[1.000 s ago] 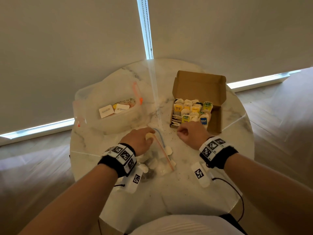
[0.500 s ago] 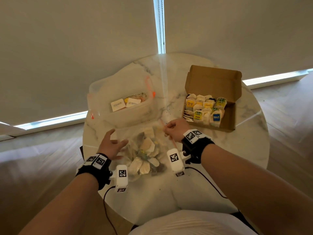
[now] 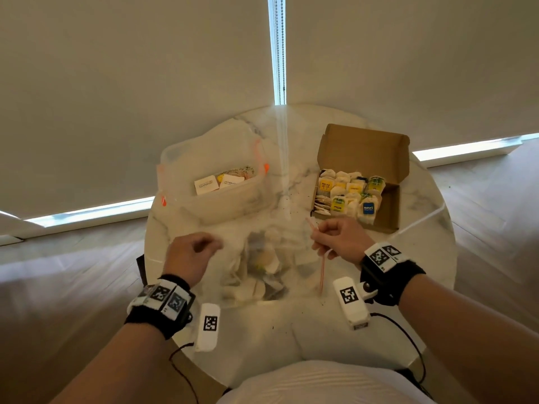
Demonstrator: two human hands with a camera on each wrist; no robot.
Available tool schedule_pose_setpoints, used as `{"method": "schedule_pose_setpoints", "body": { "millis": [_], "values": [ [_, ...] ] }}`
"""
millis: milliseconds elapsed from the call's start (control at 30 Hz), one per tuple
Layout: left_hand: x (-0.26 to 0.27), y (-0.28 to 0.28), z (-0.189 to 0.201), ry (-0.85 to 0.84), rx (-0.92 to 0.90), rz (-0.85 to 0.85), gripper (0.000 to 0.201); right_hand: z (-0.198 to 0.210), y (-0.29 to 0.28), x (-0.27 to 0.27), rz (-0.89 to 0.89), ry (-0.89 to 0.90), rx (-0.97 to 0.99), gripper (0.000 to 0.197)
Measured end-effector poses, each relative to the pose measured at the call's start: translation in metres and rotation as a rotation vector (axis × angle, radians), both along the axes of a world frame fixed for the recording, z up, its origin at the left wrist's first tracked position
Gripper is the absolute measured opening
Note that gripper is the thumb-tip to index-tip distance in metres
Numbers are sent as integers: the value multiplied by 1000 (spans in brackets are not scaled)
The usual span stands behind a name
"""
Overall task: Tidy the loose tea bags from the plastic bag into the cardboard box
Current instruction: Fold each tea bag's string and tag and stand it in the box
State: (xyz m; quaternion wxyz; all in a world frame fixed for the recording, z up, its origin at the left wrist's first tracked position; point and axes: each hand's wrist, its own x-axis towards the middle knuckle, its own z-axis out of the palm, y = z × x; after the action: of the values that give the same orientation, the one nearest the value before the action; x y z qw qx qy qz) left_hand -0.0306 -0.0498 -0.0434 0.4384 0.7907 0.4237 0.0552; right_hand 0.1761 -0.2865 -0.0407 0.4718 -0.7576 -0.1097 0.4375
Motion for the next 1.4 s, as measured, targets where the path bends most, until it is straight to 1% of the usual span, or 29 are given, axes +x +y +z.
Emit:
{"method": "schedule_pose_setpoints", "body": {
  "millis": [33,67,100,167,200,267,300,367,400,467,500,567,667,733,800,867,933,967,1000,1033,1067,1133,1167,1200,1233,1267,1300,1367,1400],
  "values": [
    [2,1,6,-81,-16,78,7,3,-2,0,-24,-1,49,9],
    [4,1,11,-136,-53,119,9,7,-4,0,-56,8,102,8],
    [5,-2,17,-152,-84,86,10,9,-6,0,-76,21,144,7],
    [6,-11,23,-92,-95,-96,10,11,-9,-1,-68,23,164,7],
    [5,-13,24,-91,-88,-105,11,11,-12,-3,-53,20,157,8],
    [3,-8,25,-154,-80,-6,12,10,-16,-5,-60,25,164,11],
    [2,-5,26,-168,-98,7,11,9,-18,-5,-80,30,173,11],
    [-1,-10,30,-138,-96,-103,11,9,-21,-7,-94,31,181,10],
    [-2,-12,31,-148,-81,-117,11,10,-23,-7,-90,30,184,10],
    [-2,-12,35,-211,-86,-54,12,10,-24,-8,-97,31,196,12],
    [-2,-11,36,-210,-106,-62,13,10,-24,-9,-104,37,199,13],
    [-3,-11,36,-183,-108,-134,15,10,-26,-10,-97,48,200,14],
    [-1,-9,39,-252,-114,-43,13,11,-26,-11,-64,68,200,12],
    [-2,-8,39,-206,-140,-121,15,10,-26,-13,-14,67,175,10],
    [-3,-3,35,-138,-91,-179,17,9,-24,-13,36,43,149,8],
    [-1,5,36,-112,-7,-133,23,10,-20,-13,57,24,142,6],
    [7,6,43,-145,115,-81,31,11,-15,-14,62,4,145,8],
    [13,2,50,-174,190,-93,33,12,-12,-15,64,-10,144,10],
    [21,-5,57,-196,265,-148,34,12,-9,-15,69,-21,143,11],
    [29,-13,64,-194,298,-240,32,12,-7,-15,77,-23,150,13],
    [39,-24,72,-170,263,-350,30,11,-4,-16,88,-23,157,15],
    [60,-46,82,-53,58,-558,28,10,0,-17,133,-31,174,22],
    [70,-55,81,13,8,-642,29,9,0,-16,173,-37,183,27],
    [78,-61,78,87,38,-721,31,9,1,-16,228,-50,185,34],
    [85,-65,74,169,108,-782,36,8,0,-16,289,-60,181,42],
    [91,-67,67,254,164,-815,42,7,-1,-15,353,-72,169,48],
    [95,-68,61,334,189,-812,47,6,-2,-15,417,-87,157,54],
    [99,-68,50,429,211,-745,53,5,-5,-15,514,-115,130,62],
    [100,-69,47,447,236,-706,53,5,-7,-15,537,-117,123,61]
  ]
}}
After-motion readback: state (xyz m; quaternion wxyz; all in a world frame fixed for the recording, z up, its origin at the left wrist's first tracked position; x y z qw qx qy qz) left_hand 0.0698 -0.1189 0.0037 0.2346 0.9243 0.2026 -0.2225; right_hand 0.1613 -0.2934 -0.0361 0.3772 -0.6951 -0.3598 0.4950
